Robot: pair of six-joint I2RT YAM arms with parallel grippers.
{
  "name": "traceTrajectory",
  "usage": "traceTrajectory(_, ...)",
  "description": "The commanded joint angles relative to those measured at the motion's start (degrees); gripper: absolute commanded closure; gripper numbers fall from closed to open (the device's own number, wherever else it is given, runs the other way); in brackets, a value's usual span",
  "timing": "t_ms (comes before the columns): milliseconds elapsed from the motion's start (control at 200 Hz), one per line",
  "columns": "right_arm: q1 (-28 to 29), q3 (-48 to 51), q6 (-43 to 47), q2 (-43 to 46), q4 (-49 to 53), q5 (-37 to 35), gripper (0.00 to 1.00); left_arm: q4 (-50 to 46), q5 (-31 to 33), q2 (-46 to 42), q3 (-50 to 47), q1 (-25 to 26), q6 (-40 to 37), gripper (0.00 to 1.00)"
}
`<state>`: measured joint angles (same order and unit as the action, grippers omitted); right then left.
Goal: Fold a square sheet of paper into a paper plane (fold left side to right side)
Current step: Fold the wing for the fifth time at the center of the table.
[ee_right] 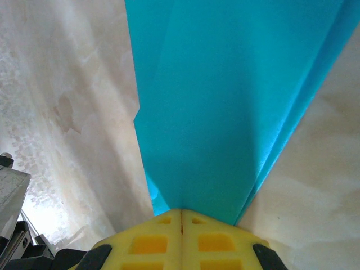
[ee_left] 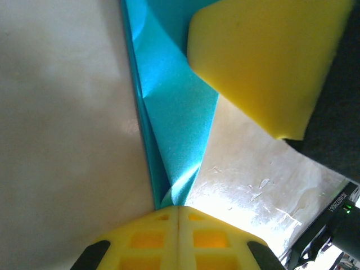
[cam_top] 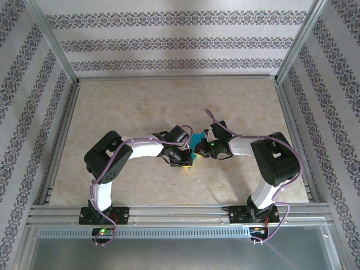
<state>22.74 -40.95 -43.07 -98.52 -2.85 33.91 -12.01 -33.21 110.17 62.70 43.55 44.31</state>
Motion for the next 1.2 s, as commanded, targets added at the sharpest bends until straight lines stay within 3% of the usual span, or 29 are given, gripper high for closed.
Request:
traceTrajectory(0, 0.37, 1.19, 1.79, -3.46, 7.41, -5.51, 1.0, -4.28, 1.04, 0.29, -2.05, 0.57, -1.1, 0.95)
traceTrajectory(305, 0.11, -1.32, 1.5, 6.22, 6.41, -3.94, 1.0, -5.65, 3.12, 1.32, -2.13, 0.9, -1.51, 0.98)
traceTrajectory(535, 0.75, 2.08, 0.02, 12.0, 7.28, -4.41, 1.0, -6.16, 4.2, 1.37, -1.88, 0.92, -1.95, 0.99)
traceTrajectory(954, 5.94, 2.24, -4.3, 6.11, 2.95, -4.93, 1.0, -6.62, 4.16, 1.71, -0.89, 0.92, -2.39, 1.0)
traceTrajectory(1194, 5.07, 2.54, -2.15, 3.61, 4.12, -6.79, 1.0, -7.45, 4.74, 1.72, -0.65, 0.92, -2.38, 1.0)
